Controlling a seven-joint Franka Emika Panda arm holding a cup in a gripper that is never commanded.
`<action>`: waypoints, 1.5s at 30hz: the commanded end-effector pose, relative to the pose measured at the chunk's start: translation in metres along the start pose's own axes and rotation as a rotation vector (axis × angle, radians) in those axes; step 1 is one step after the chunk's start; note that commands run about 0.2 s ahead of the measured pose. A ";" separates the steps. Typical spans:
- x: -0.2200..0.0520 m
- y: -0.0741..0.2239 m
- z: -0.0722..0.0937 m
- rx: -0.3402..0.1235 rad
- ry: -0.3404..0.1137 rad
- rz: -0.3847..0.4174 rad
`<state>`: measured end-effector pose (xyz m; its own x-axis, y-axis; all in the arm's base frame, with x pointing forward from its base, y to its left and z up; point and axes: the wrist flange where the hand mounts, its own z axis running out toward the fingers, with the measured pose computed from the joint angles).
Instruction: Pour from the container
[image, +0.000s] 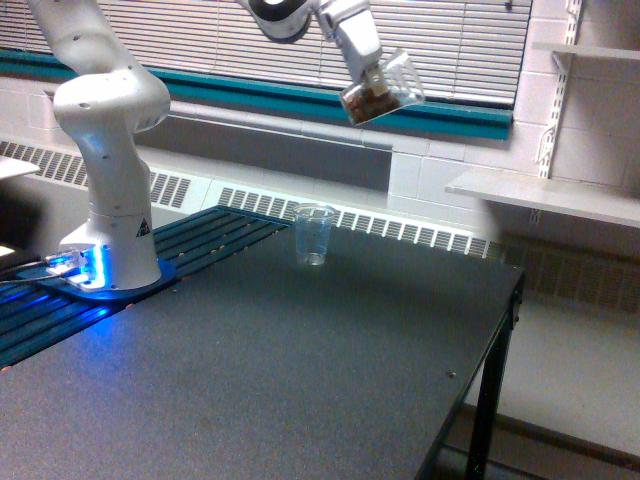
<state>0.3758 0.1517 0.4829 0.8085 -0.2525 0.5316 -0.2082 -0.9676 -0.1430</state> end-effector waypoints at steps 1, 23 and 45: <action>-0.038 -0.012 -0.008 0.009 -0.022 -0.019; -0.146 -0.031 -0.031 0.035 -0.134 -0.030; -0.197 -0.037 -0.023 0.014 -0.244 0.093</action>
<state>0.2175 0.2356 0.4145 0.9016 -0.2733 0.3354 -0.2179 -0.9566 -0.1937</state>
